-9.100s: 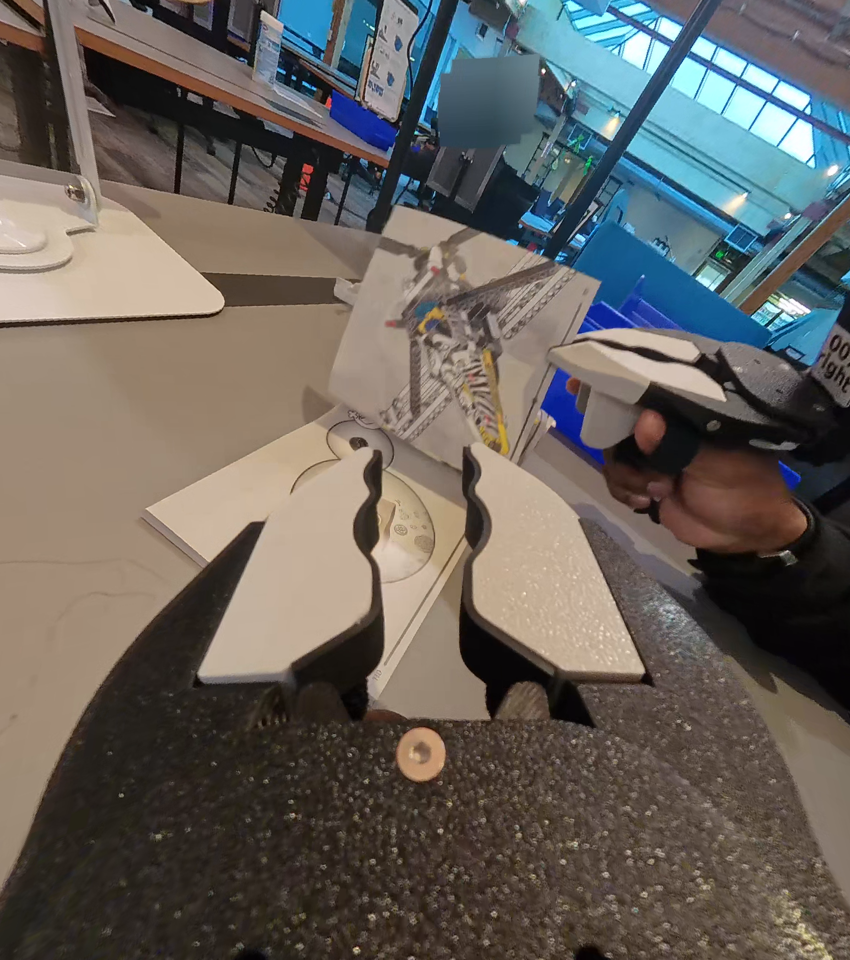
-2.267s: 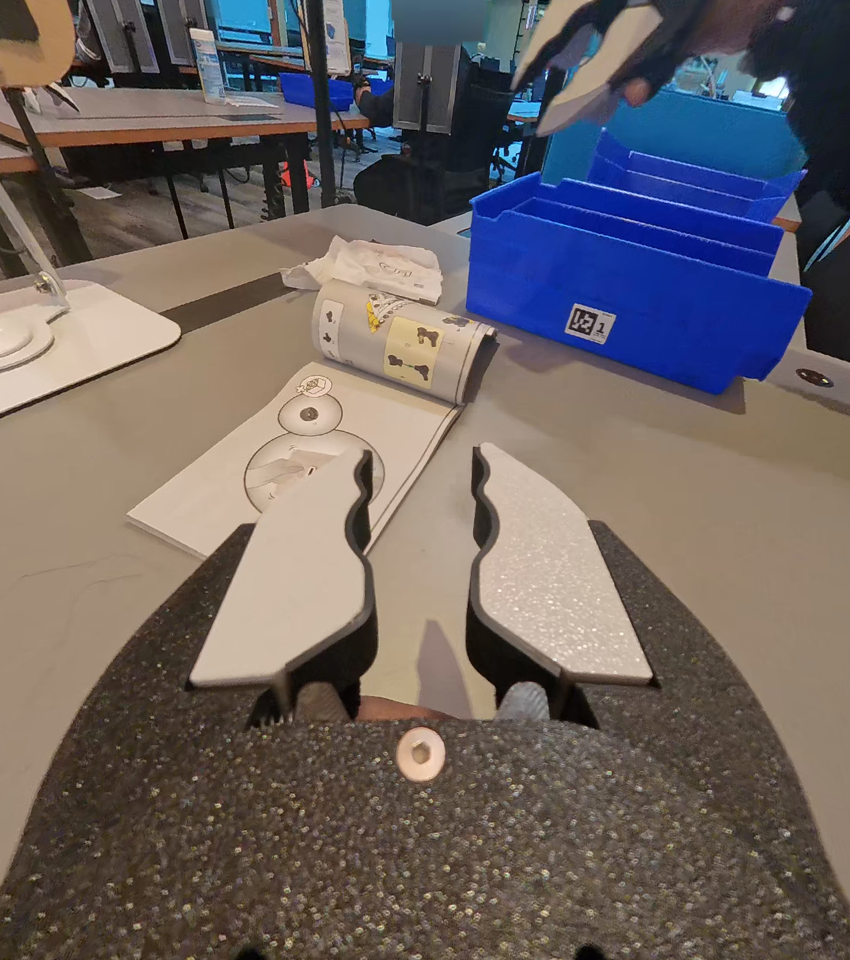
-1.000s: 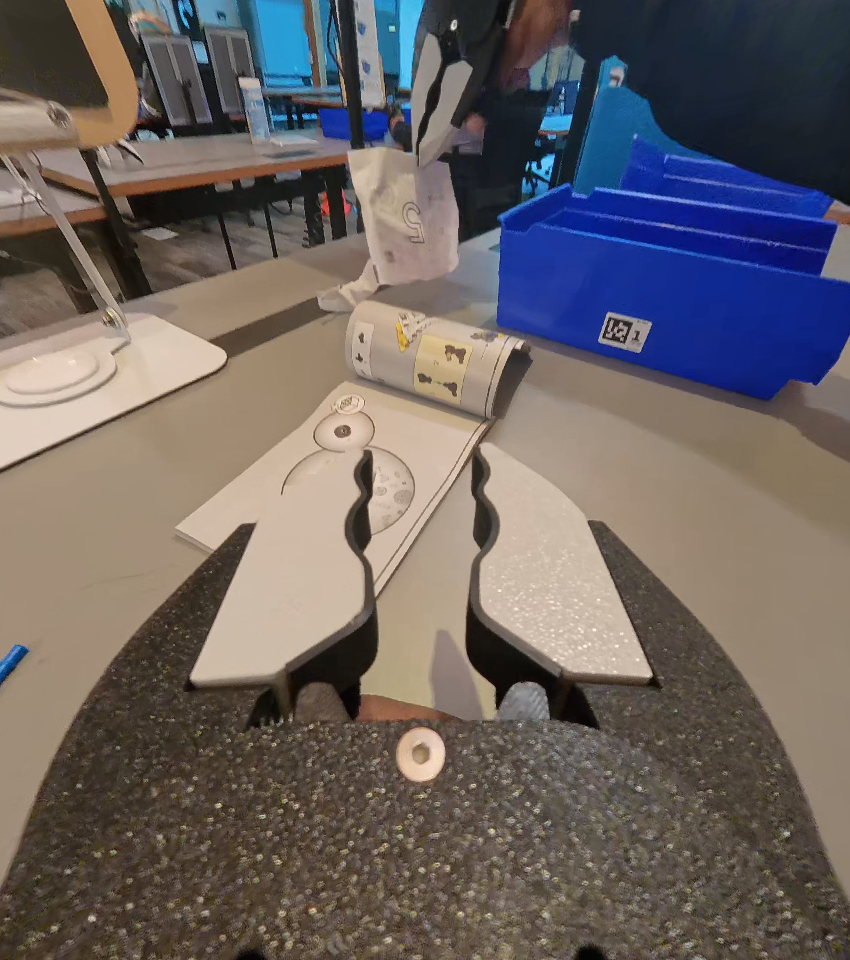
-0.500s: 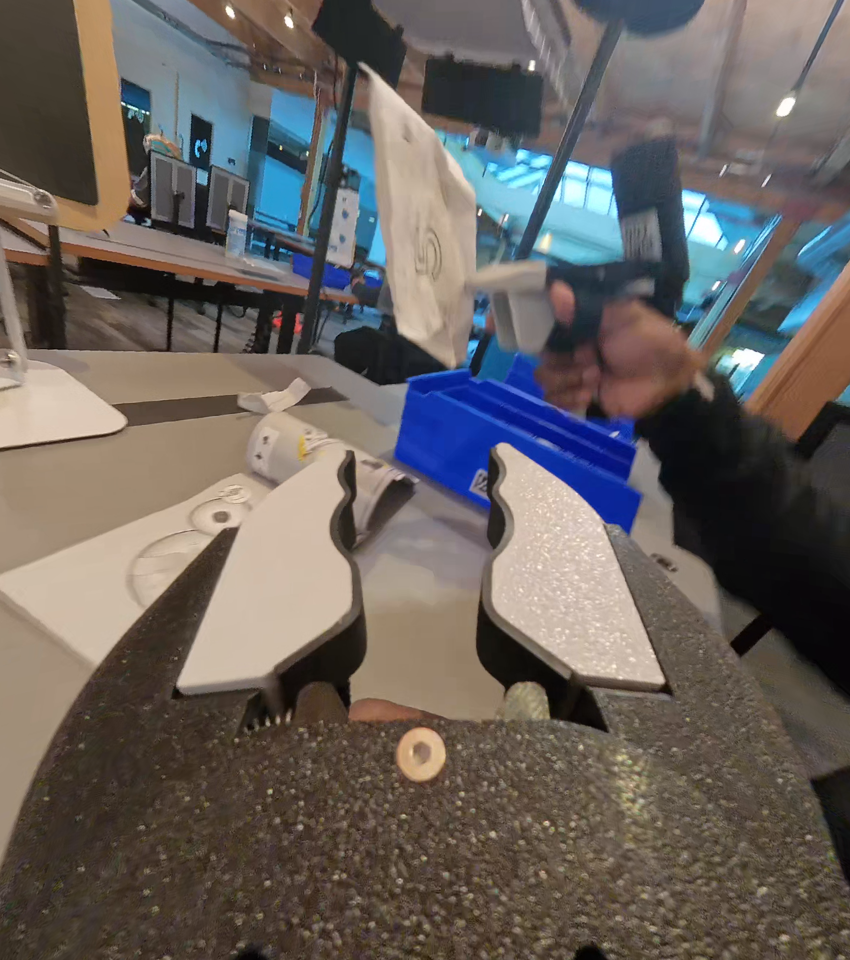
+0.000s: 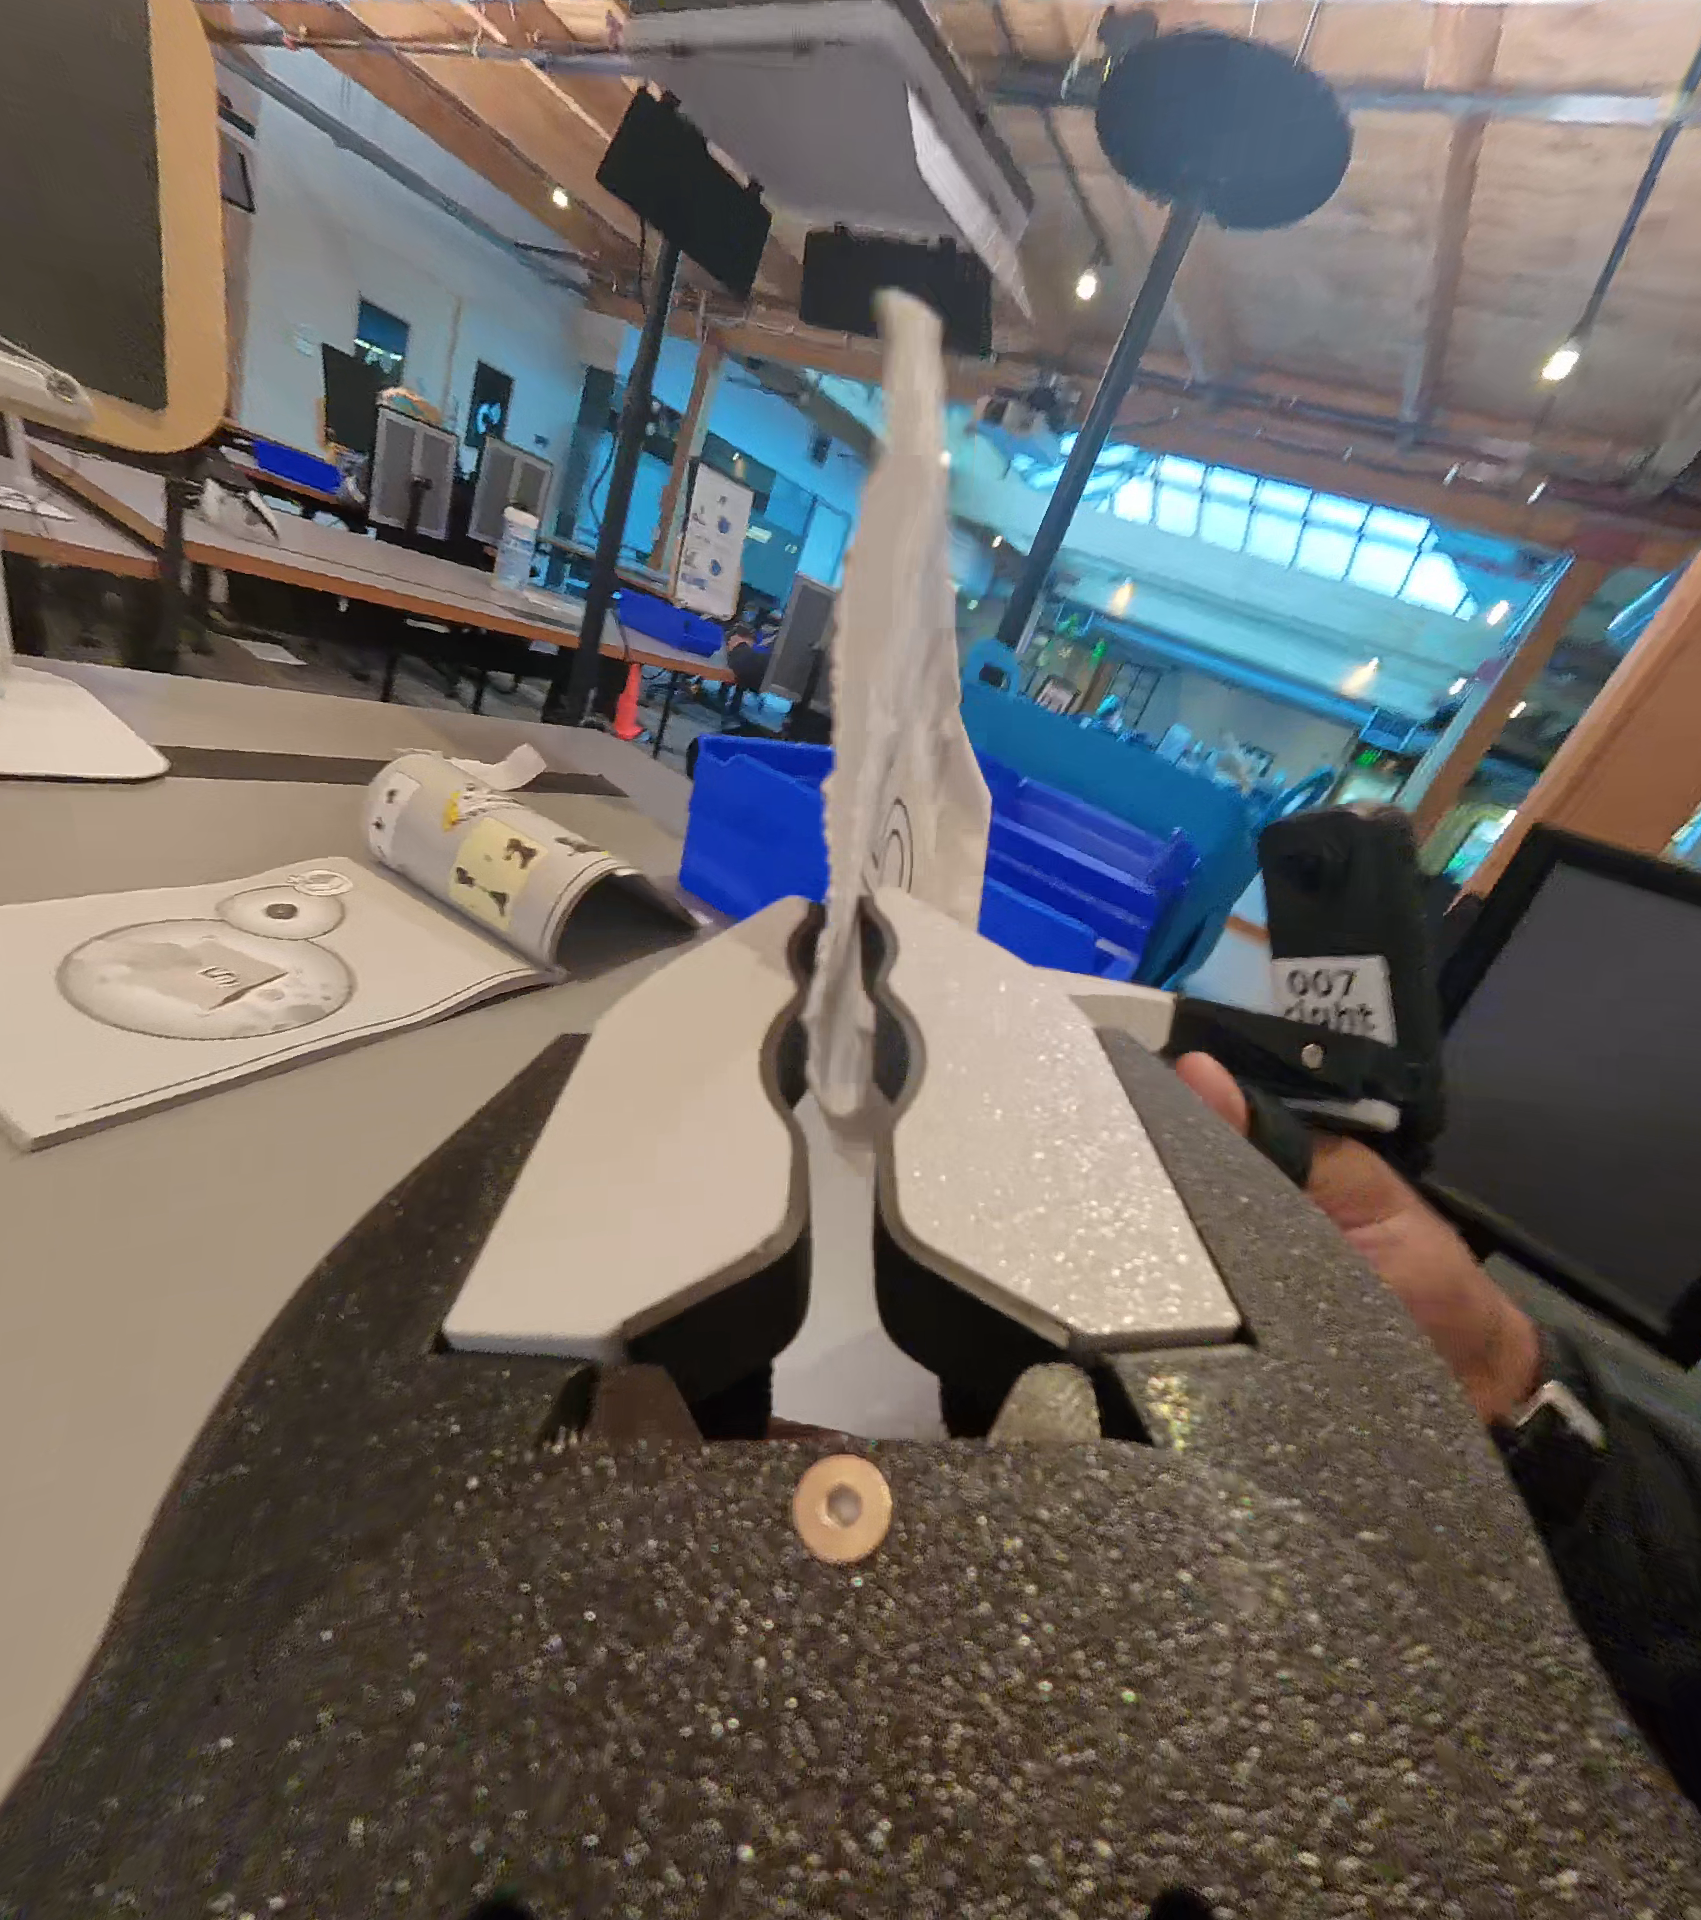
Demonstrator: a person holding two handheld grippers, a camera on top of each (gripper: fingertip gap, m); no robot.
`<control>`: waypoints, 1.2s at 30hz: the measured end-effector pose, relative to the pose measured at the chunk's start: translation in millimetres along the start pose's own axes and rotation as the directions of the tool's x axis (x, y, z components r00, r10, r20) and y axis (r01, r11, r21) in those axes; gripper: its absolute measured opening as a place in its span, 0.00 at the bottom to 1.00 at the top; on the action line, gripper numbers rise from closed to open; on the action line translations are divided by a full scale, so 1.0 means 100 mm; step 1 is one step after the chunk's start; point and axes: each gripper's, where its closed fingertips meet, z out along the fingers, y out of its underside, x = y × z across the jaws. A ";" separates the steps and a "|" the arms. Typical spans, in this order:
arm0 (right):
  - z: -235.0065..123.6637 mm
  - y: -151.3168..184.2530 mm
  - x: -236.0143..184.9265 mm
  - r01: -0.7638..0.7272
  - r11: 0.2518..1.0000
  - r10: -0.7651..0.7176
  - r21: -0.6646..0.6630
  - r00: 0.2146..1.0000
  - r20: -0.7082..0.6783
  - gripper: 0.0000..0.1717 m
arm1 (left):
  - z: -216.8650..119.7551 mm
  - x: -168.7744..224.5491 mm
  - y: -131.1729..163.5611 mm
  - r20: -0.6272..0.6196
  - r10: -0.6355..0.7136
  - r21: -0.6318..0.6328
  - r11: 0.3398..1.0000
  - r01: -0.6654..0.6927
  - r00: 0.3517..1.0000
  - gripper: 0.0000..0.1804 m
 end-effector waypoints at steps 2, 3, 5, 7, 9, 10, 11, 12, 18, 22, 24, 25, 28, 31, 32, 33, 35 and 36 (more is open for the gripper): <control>-0.05 0.08 0.01 0.044 0.998 -0.044 -0.046 0.999 -0.012 0.01 | -0.03 -0.03 0.07 0.035 0.079 -0.073 0.994 -0.076 0.996 0.00; -0.07 0.11 0.05 0.084 0.994 -0.087 -0.074 0.995 -0.037 0.01 | -0.05 -0.07 0.09 0.067 0.125 -0.105 0.987 -0.118 0.990 0.00; -0.14 0.10 0.14 0.213 0.971 -0.223 -0.108 0.970 -0.095 0.04 | -0.08 -0.15 0.13 0.112 0.224 -0.177 0.963 -0.203 0.968 0.00; -0.20 0.03 0.15 0.401 0.907 -0.416 -0.132 0.902 -0.120 0.05 | -0.10 -0.17 0.20 0.096 0.307 -0.266 0.925 -0.273 0.947 0.00; -0.20 -0.05 0.08 0.604 0.780 -0.623 -0.163 0.774 -0.111 0.07 | -0.10 -0.19 0.31 0.060 0.380 -0.366 0.868 -0.334 0.923 0.00; -0.19 -0.08 0.02 0.699 0.692 -0.720 -0.179 0.688 -0.094 0.09 | -0.10 -0.20 0.36 0.043 0.413 -0.408 0.838 -0.362 0.910 0.00; -0.17 -0.10 -0.06 0.786 0.587 -0.807 -0.191 0.586 -0.068 0.10 | -0.10 -0.20 0.40 0.021 0.444 -0.440 0.809 -0.390 0.896 0.00; -0.14 -0.10 -0.13 0.859 0.471 -0.880 -0.201 0.474 -0.033 0.11 | -0.10 -0.18 0.44 -0.010 0.471 -0.468 0.777 -0.421 0.882 0.00; 0.01 0.05 -0.42 0.982 0.003 -0.987 -0.189 0.034 0.157 0.16 | -0.15 -0.12 0.64 -0.136 0.604 -0.579 0.595 -0.558 0.785 0.01; 0.07 0.15 -0.39 0.974 -0.081 -0.977 -0.210 -0.036 0.212 0.17 | -0.19 -0.10 0.73 -0.191 0.637 -0.598 0.527 -0.604 0.746 0.01; 0.08 0.20 -0.34 0.967 -0.106 -0.972 -0.234 -0.051 0.231 0.17 | -0.20 -0.10 0.75 -0.199 0.649 -0.603 0.509 -0.614 0.735 0.01; 0.07 0.23 -0.33 0.965 -0.111 -0.969 -0.236 -0.052 0.240 0.17 | -0.21 -0.09 0.75 -0.201 0.653 -0.605 0.504 -0.616 0.731 0.01; 0.05 0.29 -0.34 0.963 -0.121 -0.967 -0.240 -0.059 0.249 0.17 | -0.21 -0.09 0.75 -0.199 0.656 -0.606 0.501 -0.618 0.728 0.01; 0.02 0.32 -0.31 0.957 -0.138 -0.965 -0.253 -0.072 0.254 0.17 | -0.21 -0.09 0.75 -0.195 0.655 -0.605 0.506 -0.616 0.730 0.01; 0.01 0.32 -0.31 0.956 -0.142 -0.964 -0.255 -0.075 0.256 0.17 | -0.21 -0.09 0.75 -0.194 0.656 -0.606 0.504 -0.615 0.729 0.01; 0.00 0.33 -0.30 0.956 -0.143 -0.963 -0.256 -0.075 0.258 0.17 | -0.20 -0.09 0.75 -0.194 0.657 -0.608 0.502 -0.615 0.728 0.01; -0.01 0.35 -0.29 0.954 -0.146 -0.961 -0.261 -0.075 0.265 0.17 | -0.20 -0.09 0.75 -0.196 0.662 -0.609 0.496 -0.619 0.723 0.01; -0.02 0.35 -0.29 0.953 -0.150 -0.959 -0.264 -0.076 0.272 0.16 | -0.20 -0.09 0.76 -0.196 0.664 -0.610 0.493 -0.620 0.722 0.01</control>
